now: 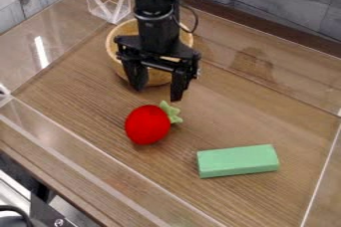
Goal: Move the red fruit to the left
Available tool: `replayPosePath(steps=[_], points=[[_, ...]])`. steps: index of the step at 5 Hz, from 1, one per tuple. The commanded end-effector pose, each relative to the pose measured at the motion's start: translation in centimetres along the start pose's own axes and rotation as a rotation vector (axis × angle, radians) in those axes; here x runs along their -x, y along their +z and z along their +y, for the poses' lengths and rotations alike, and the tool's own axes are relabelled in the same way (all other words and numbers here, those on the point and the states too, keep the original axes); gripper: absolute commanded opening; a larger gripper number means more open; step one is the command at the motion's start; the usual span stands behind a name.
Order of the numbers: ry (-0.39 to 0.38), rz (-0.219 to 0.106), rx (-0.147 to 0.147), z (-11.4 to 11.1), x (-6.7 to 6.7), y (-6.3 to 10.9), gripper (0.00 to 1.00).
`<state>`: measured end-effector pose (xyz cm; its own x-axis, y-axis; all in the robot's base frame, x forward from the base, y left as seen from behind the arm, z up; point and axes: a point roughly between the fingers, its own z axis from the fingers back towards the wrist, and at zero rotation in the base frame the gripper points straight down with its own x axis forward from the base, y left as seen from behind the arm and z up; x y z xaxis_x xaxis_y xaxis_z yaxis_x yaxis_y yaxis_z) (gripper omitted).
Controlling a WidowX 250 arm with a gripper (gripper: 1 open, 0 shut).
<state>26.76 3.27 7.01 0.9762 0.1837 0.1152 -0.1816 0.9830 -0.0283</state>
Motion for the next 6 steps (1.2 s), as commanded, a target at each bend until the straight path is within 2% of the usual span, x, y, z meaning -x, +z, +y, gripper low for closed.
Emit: replayPosePath(steps=[1,3,5,6], points=[[-0.003,-0.073,-0.004,-0.52,-0.28,1.64,1.00],[0.137,-0.103,-0.031,-0.93,-0.74,1.46,1.00],[0.092,-0.118,-0.021,-0.57,-0.85,1.59,1.00],[0.051,-0.125,-0.014,-1.23,-0.44,1.26,1.00]])
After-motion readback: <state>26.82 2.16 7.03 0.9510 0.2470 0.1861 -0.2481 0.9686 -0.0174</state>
